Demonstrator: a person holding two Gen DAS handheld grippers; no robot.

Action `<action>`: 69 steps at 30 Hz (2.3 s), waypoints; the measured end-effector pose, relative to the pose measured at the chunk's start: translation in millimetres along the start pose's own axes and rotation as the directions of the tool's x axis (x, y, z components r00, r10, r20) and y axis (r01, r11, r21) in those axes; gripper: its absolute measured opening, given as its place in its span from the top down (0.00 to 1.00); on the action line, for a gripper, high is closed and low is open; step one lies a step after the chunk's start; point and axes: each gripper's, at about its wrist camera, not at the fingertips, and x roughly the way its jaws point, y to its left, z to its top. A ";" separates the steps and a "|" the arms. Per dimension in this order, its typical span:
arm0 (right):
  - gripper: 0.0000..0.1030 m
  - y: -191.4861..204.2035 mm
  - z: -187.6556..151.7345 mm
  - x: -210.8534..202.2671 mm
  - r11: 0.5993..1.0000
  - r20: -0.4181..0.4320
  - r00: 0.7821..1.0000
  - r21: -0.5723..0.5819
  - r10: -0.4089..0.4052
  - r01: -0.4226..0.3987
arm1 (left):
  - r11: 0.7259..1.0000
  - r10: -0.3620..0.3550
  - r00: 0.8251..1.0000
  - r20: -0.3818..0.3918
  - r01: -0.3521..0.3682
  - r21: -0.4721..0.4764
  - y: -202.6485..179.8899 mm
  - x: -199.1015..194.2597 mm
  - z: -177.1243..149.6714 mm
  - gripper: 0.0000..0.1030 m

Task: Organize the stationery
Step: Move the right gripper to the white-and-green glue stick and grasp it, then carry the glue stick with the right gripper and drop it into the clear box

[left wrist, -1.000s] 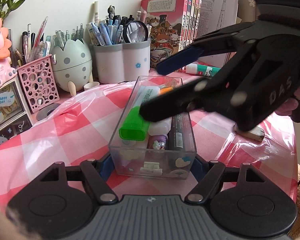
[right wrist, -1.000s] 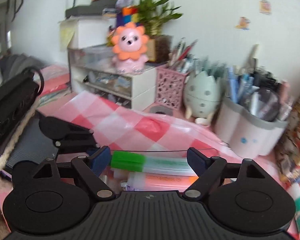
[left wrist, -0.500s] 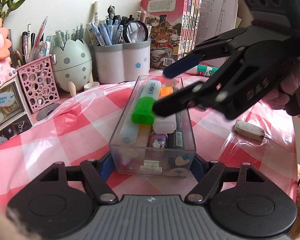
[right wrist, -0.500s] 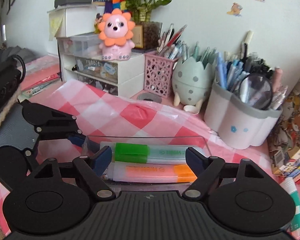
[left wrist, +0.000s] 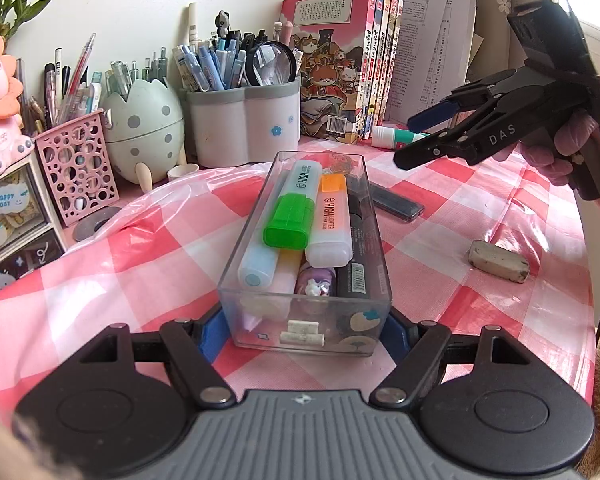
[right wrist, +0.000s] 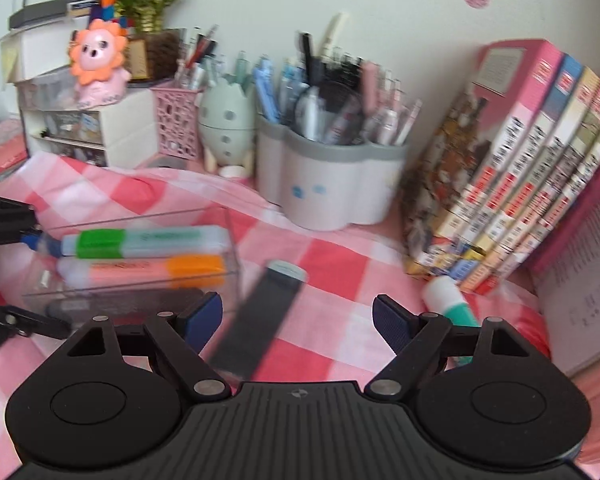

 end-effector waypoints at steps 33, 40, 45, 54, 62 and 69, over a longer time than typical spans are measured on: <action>0.70 -77.9 16.4 53.6 0.987 -0.309 0.940 -0.114 -0.144 0.114 | 1.000 0.000 1.000 0.000 0.000 0.000 -0.1 0.8 -0.4 0.50; 0.71 -47.8 30.8 33.3 0.972 -0.230 0.969 -0.235 -0.086 0.031 | 1.000 0.000 1.000 0.000 0.000 0.000 0.0 0.8 -0.4 0.50; 0.71 -3.5 49.3 7.3 0.882 -0.160 0.986 -0.455 0.053 -0.121 | 1.000 0.001 1.000 0.000 -0.001 0.000 0.1 0.8 -0.4 0.50; 0.71 78.4 69.2 -21.8 0.521 -0.210 0.949 -0.797 0.237 -0.306 | 1.000 0.000 1.000 0.000 0.000 0.000 0.6 0.6 -0.2 0.50; 0.71 123.7 49.5 -11.3 0.108 -0.301 0.937 -0.940 0.179 -0.323 | 1.000 0.000 1.000 0.000 0.000 0.000 0.9 0.5 -0.2 0.50; 0.71 131.3 42.1 2.1 -0.048 -0.321 0.941 -0.947 0.106 -0.318 | 1.000 0.000 1.000 0.000 0.000 0.000 1.2 0.4 -0.2 0.50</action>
